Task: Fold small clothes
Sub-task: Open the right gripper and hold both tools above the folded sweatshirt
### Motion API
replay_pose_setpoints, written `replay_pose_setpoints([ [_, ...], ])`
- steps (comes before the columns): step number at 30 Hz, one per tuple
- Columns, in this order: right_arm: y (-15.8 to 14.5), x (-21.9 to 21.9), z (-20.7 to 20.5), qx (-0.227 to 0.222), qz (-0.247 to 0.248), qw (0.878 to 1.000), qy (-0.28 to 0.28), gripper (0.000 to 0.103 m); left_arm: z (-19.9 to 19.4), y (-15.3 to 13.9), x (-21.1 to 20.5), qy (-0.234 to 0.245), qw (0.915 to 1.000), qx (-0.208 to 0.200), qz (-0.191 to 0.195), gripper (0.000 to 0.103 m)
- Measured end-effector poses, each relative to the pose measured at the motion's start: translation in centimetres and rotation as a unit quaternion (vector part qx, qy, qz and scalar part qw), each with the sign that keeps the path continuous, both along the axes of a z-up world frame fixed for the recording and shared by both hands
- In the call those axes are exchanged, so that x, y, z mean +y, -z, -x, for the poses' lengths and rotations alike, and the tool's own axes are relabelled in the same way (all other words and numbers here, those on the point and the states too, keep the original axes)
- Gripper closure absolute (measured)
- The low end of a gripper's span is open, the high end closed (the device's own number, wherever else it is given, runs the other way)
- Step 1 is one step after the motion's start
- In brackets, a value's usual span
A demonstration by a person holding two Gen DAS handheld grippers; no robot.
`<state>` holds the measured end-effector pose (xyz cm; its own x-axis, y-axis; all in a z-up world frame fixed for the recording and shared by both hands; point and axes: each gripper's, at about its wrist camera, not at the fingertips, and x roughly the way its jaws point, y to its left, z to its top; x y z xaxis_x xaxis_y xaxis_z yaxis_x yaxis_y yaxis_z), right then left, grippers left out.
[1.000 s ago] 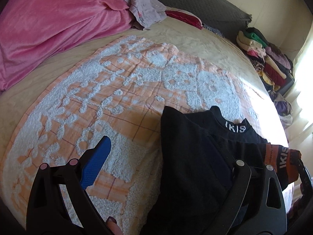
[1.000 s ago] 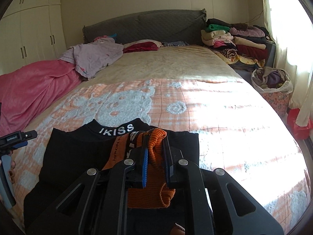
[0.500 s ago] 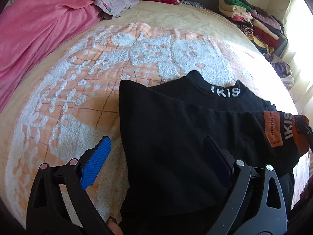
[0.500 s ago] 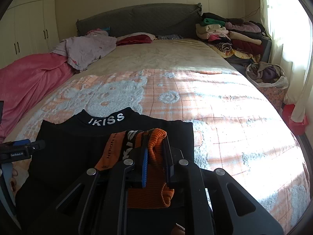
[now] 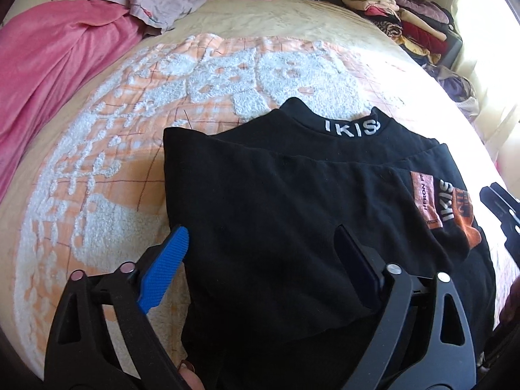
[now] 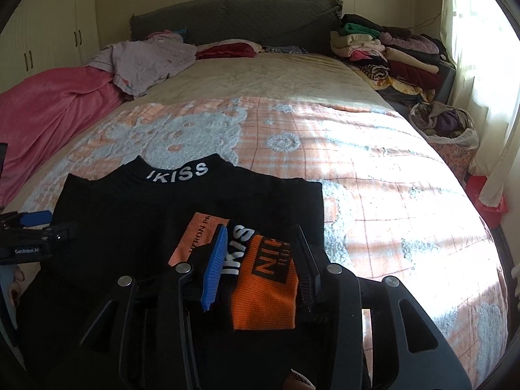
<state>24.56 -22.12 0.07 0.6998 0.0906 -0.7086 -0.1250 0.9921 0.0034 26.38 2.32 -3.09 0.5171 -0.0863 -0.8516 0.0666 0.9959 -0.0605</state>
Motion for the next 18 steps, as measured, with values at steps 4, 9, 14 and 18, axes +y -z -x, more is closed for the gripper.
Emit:
replay_pose_setpoints([
  [4, 0.7, 2.5, -0.1, 0.015, 0.000, 0.999, -0.040, 0.059, -0.1, 1.3, -0.3, 0.015, 0.9995, 0.028, -0.008, 0.027],
  [9, 2.0, 4.3, -0.5, 0.042, 0.023, 0.997, -0.061, 0.052, -0.1, 2.1, 0.8, 0.007, 0.9990, 0.044, -0.006, 0.027],
  [14, 5.0, 2.6, -1.3, 0.097, 0.063, 0.993, -0.028, 0.051, 0.0, 2.4, 1.1, 0.006, 0.9988, 0.049, 0.001, 0.027],
  [18, 5.9, 0.3, -1.1, 0.101, 0.014, 0.995, -0.013, 0.044, -0.1, 2.4, 1.0, 0.007, 0.9987, 0.050, -0.002, 0.027],
])
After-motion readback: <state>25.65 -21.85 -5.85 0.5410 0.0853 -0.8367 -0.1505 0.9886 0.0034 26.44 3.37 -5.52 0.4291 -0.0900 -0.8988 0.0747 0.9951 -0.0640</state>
